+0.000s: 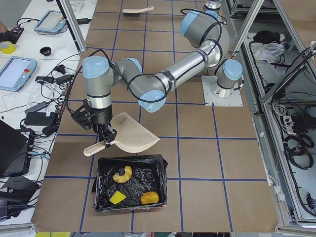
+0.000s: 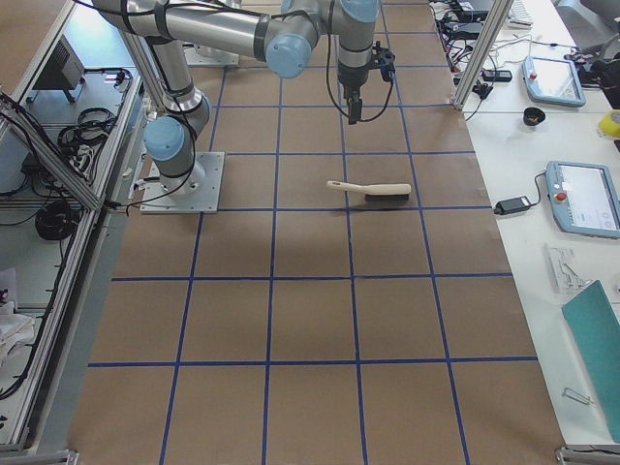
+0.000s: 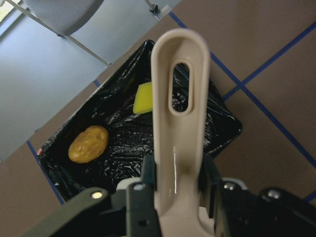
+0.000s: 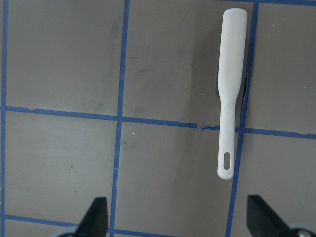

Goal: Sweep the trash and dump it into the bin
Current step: 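Open the right gripper off the brush while the left brings the dustpan back, then lower the beige dustpan onto the table with the left gripper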

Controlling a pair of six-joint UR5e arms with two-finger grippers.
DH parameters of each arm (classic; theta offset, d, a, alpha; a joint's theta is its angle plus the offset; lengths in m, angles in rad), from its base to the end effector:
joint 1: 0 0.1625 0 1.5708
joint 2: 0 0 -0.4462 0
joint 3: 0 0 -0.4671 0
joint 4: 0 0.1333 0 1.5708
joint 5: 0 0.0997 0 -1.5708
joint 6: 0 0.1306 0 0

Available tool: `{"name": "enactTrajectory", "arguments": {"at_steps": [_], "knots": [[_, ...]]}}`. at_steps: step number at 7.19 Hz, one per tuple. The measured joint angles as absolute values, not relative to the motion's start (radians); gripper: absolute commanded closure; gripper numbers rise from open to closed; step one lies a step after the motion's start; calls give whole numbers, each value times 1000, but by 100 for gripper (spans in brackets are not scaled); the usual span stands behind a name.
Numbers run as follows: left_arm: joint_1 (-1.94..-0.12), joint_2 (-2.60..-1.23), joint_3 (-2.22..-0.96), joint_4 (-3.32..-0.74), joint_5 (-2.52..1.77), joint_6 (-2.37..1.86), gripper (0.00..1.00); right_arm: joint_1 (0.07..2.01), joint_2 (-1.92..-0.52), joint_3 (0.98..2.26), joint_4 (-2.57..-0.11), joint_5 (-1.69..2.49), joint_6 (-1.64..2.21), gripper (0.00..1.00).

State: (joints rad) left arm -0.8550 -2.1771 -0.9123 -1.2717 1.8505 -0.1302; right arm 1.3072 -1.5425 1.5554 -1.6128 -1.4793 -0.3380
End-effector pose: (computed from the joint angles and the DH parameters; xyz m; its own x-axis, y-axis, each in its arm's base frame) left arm 0.4893 -0.7109 0.4700 -0.5773 -0.7884 -0.2123 -0.6970 0.6113 -0.3748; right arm -0.0117 -0.6008 0.4754 -0.9940 -0.0776 -0.0765 -0.0733 0.9956 -0.0577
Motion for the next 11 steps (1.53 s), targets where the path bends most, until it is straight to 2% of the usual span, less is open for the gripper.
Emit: {"name": "enactTrajectory", "arguments": {"at_steps": [2, 5, 11], "knots": [[-932, -2156, -922, -1378, 1776, -369, 100, 1404, -1550, 1507, -1551, -1481, -252, 0], [-1047, -2157, -949, -1414, 1655, -742, 100, 1545, -1538, 1508, -1543, -1476, -169, 0], [-1266, -2254, -982, -1434, 1654, -1421, 100, 1588, -1534, 1509, -1525, -1570, -146, 0]]}}
